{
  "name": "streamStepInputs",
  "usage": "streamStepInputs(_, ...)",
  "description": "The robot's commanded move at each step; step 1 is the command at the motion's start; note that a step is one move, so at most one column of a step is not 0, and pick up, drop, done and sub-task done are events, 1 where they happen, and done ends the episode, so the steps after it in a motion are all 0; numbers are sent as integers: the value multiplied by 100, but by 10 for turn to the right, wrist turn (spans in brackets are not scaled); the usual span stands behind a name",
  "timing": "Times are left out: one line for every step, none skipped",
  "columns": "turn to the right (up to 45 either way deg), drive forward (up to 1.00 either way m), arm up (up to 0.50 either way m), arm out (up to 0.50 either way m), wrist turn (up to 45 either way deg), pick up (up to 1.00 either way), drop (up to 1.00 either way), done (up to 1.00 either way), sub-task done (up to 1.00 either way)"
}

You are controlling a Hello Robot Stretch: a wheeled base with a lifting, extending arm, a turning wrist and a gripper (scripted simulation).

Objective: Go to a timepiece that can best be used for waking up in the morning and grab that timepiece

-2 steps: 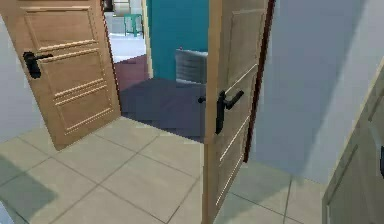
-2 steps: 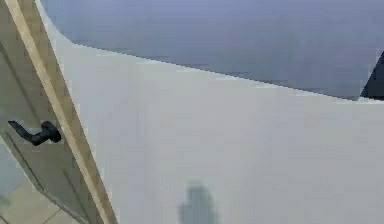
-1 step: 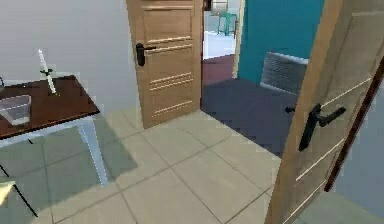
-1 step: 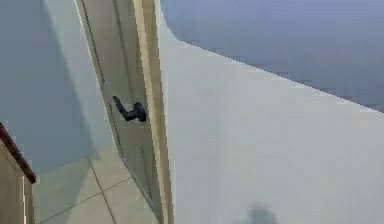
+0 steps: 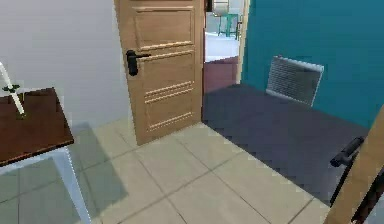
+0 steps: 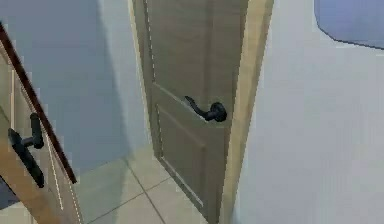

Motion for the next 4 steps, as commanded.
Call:
streamStepInputs(-450, 0, 0, 0, 0, 0, 0, 0, 0)
streamStepInputs(-390, 0, 0, 0, 0, 0, 0, 0, 0)
streamStepInputs(0, 45, 0, 0, 0, 0, 0, 0, 0)
streamStepInputs(-450, 0, 0, 0, 0, 0, 0, 0, 0)
